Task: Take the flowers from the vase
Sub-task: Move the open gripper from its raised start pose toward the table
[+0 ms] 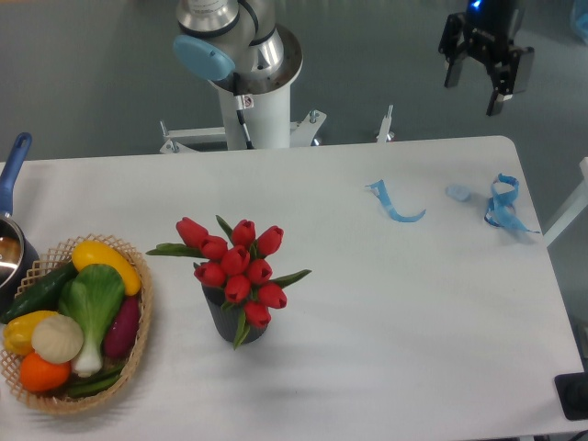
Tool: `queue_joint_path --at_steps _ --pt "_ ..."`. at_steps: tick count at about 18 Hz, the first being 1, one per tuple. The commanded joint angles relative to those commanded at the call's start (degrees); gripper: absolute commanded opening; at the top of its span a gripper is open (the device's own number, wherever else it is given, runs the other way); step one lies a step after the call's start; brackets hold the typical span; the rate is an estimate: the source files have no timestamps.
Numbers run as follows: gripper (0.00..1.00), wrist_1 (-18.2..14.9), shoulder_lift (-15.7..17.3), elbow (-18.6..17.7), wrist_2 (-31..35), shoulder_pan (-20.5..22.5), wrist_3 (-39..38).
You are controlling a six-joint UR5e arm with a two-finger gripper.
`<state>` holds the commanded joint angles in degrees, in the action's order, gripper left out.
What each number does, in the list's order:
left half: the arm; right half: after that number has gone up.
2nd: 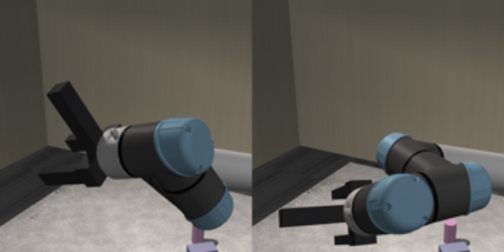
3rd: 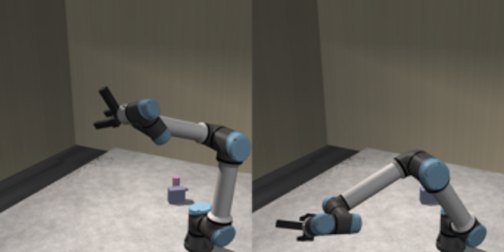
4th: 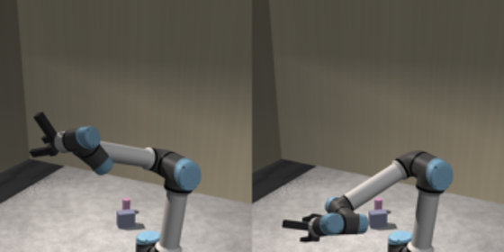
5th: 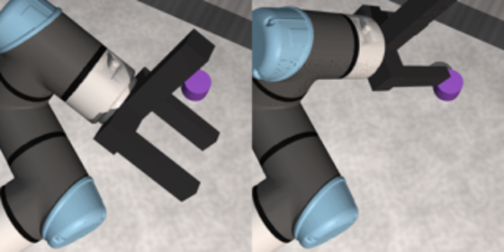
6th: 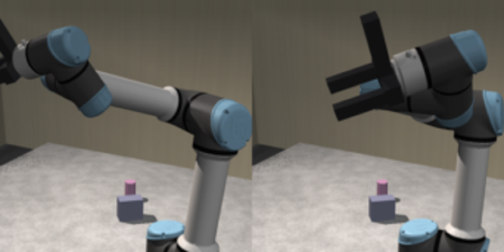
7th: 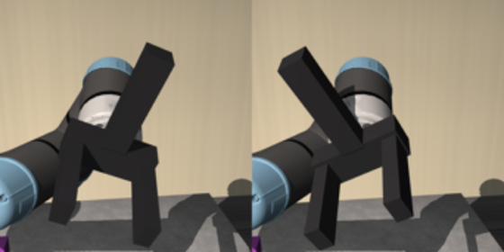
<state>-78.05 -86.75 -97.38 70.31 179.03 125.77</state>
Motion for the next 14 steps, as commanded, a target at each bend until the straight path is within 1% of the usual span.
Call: queue_joint_path --at_steps 6,9,11,14 --pt "1.00 0.4 0.4 -0.4 0.1 -0.1 0.0" --pt "1.00 0.3 0.4 -1.4 -1.7 0.1 -0.7" --pt "1.00 1.0 0.6 -2.5 -3.4 -0.1 -3.0" --pt "1.00 1.4 1.5 -3.2 -3.6 -1.1 -9.6"
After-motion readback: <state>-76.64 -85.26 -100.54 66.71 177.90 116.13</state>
